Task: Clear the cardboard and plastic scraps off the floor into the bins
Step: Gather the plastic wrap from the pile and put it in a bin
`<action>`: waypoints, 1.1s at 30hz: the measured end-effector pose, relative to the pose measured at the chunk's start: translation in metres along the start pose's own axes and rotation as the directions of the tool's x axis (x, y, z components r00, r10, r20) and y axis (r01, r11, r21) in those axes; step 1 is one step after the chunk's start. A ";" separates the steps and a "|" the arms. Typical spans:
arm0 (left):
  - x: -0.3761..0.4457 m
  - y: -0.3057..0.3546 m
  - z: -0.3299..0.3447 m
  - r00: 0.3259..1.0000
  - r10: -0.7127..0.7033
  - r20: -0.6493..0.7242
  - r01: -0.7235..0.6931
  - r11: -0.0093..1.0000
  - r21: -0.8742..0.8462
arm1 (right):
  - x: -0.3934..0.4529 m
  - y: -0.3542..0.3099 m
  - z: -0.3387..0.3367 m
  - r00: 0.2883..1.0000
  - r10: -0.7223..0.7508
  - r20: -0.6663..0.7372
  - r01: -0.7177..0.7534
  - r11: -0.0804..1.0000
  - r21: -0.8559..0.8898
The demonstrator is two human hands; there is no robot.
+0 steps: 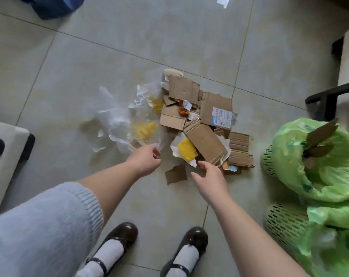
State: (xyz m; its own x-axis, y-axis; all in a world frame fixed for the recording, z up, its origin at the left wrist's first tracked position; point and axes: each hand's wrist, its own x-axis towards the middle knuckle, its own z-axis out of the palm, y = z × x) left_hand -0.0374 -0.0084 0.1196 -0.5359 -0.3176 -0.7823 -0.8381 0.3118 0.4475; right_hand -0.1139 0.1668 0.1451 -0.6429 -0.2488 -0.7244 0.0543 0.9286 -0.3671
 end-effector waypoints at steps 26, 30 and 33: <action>0.200 -0.170 -0.026 0.810 0.329 -0.484 0.052 0.783 0.620 | 0.218 -0.063 0.164 0.661 -0.616 0.428 0.678 0.248 -0.692; 0.191 -0.188 -0.030 0.867 0.257 -0.427 -0.028 0.880 0.474 | 0.216 -0.066 0.169 0.675 -0.603 0.424 0.672 0.267 -0.690; 0.185 -0.192 -0.030 0.805 0.197 -0.559 -0.017 0.950 0.311 | 0.213 -0.060 0.170 0.691 -0.627 0.359 0.668 0.363 -0.650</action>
State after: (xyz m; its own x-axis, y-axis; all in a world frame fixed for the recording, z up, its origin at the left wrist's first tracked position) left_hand 0.0214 -0.1536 -0.0978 -0.6539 -0.6948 -0.2994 -0.7556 0.5801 0.3042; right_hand -0.1238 0.0112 -0.0865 -0.2036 -0.8534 -0.4799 -0.9063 0.3496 -0.2373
